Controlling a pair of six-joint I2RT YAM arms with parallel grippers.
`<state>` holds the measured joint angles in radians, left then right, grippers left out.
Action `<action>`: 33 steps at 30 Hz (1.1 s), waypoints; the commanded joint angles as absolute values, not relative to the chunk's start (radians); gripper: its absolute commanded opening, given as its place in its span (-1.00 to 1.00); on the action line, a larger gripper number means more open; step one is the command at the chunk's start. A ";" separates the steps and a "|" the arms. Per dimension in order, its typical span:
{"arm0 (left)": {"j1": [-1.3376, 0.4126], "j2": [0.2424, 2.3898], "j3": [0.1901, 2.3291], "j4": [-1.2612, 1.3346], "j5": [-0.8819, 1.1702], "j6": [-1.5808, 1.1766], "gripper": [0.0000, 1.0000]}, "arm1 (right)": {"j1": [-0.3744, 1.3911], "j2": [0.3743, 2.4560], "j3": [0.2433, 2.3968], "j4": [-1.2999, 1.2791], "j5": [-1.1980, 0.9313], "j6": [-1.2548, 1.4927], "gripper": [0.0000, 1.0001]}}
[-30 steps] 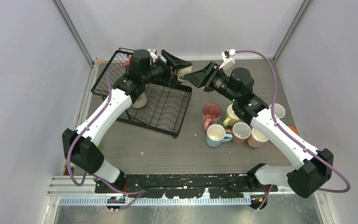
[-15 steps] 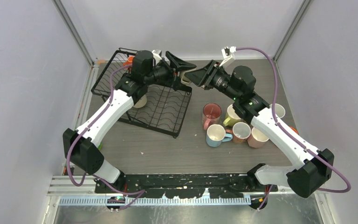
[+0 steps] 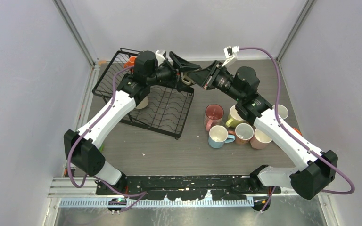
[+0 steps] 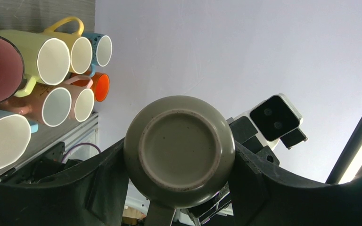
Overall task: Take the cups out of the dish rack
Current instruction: Place the cup at the center of the board.
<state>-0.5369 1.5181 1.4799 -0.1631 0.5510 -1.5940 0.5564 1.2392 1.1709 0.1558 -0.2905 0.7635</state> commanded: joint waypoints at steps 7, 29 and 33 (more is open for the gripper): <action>-0.545 1.473 1.479 -0.043 0.573 -1.547 0.85 | 0.561 1.184 1.217 0.137 -0.248 0.746 -0.99; -0.533 1.404 1.537 -0.356 0.495 -1.156 0.99 | 0.561 1.081 1.347 -0.494 0.046 0.731 -0.99; -0.534 1.380 1.534 -0.404 0.469 -1.091 0.99 | 0.560 1.050 1.361 -0.646 0.079 0.747 -0.99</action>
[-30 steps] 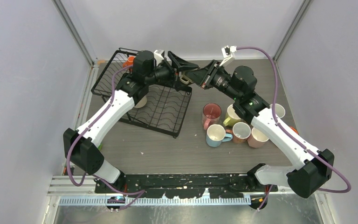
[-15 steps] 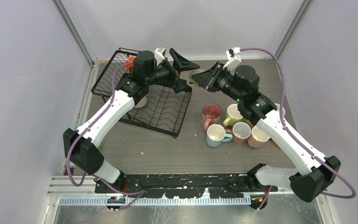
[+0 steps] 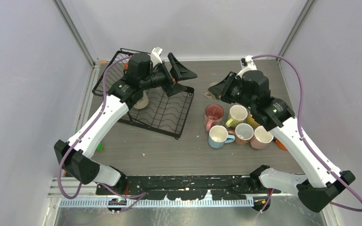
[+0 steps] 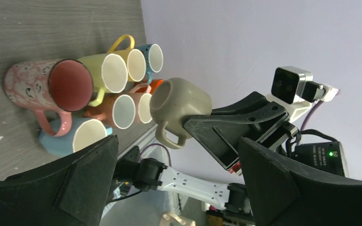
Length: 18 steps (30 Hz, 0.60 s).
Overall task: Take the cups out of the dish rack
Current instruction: Place the cup at the center of the board.
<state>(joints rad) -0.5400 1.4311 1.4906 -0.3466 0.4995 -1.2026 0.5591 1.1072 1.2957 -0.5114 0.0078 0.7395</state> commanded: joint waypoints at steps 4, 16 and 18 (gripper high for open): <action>-0.534 1.353 1.527 -0.460 0.442 -1.025 0.99 | 0.561 1.027 1.363 -0.793 0.117 0.764 -0.99; -0.534 1.303 1.461 -0.490 0.442 -0.951 0.99 | 0.561 0.927 1.228 -1.039 0.239 0.817 -0.99; -0.534 1.301 1.457 -0.491 0.443 -0.950 0.99 | 0.560 0.923 1.198 -1.042 0.256 0.830 -0.99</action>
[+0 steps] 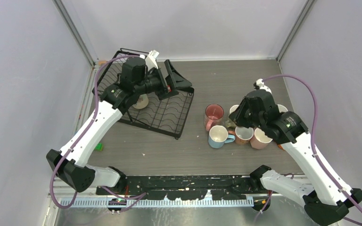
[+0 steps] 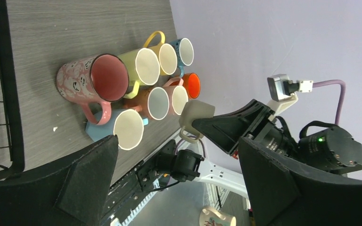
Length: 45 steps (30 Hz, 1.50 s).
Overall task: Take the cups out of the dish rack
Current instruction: Place the cup at the center of the board.
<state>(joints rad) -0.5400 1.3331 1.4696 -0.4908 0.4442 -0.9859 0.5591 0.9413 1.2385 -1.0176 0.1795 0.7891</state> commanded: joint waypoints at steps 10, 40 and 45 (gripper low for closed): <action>-0.534 1.298 1.457 -0.502 0.446 -0.940 0.99 | 0.456 0.969 1.122 -1.026 0.215 0.809 -0.99; -0.534 1.300 1.418 -0.481 0.450 -0.948 0.99 | 0.159 1.048 0.939 -0.888 -0.022 0.716 -0.99; -0.534 1.298 1.414 -0.481 0.449 -0.948 0.99 | 0.145 1.064 0.920 -0.873 -0.037 0.711 -0.99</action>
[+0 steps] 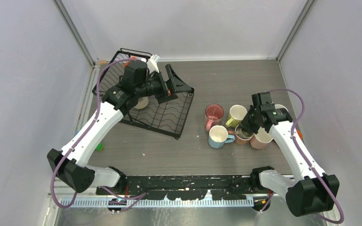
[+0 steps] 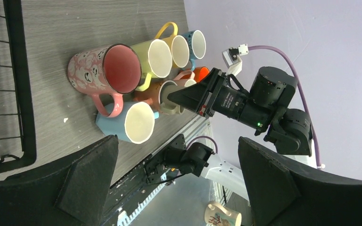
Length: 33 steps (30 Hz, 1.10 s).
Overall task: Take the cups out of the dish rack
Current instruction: Place the cup at the center of the board, then unload the cup from the dish rack.
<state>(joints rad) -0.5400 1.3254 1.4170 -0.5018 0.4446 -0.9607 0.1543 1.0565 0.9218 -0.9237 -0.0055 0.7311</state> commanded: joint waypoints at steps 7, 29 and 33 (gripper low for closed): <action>-0.534 1.298 1.411 -0.483 0.448 -0.949 1.00 | 0.128 1.073 0.909 -0.866 -0.038 0.706 -0.70; -0.542 1.304 1.410 -0.483 0.445 -0.945 0.99 | 0.108 1.037 0.943 -0.913 -0.006 0.694 -0.11; -0.545 1.306 1.414 -0.484 0.444 -0.942 0.99 | 0.108 1.011 0.969 -0.942 0.024 0.693 0.11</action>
<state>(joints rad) -0.5411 1.3251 1.4105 -0.5026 0.4446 -0.9604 0.1135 1.0595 0.9092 -0.9108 -0.0219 0.7082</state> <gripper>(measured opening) 0.996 0.509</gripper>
